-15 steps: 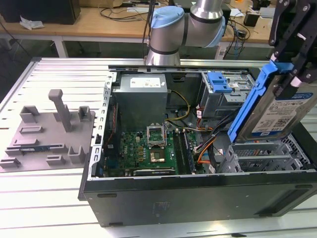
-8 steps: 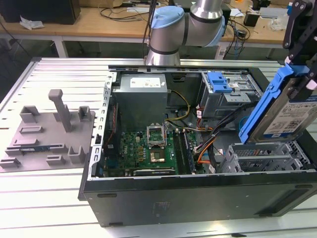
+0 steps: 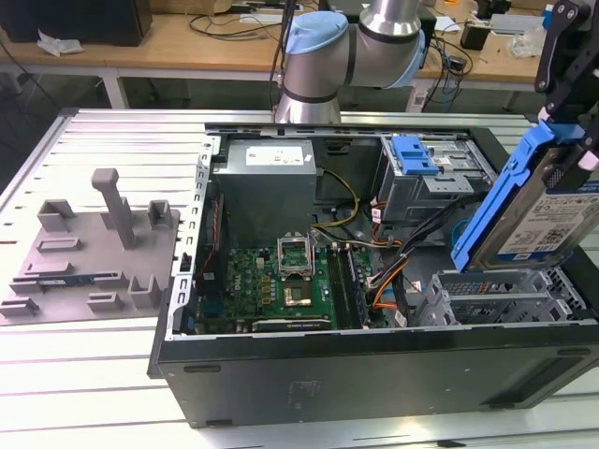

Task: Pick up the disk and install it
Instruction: 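Insert the disk into the insertion slot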

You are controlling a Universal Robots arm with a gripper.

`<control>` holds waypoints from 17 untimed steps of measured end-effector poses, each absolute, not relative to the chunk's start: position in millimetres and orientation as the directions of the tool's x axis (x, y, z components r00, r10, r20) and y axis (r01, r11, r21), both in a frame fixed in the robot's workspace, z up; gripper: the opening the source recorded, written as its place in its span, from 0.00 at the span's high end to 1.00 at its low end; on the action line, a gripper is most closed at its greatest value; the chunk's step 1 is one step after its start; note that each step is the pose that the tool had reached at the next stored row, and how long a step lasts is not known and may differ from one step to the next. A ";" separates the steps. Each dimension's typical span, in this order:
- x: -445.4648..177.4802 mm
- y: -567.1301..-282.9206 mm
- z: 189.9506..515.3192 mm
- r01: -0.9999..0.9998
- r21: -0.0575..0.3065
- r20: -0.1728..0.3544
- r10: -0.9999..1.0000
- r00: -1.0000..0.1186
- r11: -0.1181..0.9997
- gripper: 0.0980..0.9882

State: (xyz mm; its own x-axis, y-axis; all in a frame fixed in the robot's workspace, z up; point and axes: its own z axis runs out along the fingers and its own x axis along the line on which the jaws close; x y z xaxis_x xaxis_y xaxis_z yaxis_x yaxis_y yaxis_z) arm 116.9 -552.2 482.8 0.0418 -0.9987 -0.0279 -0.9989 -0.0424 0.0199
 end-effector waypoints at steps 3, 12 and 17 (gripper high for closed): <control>116.8 -552.1 481.8 -1.000 0.020 -0.028 -1.000 0.014 -0.015 0.70; 116.4 -550.3 479.7 -1.000 0.020 -0.028 -1.000 -0.004 0.003 0.70; 113.2 -549.7 476.2 -1.000 0.005 -0.028 -1.000 0.003 -0.003 0.70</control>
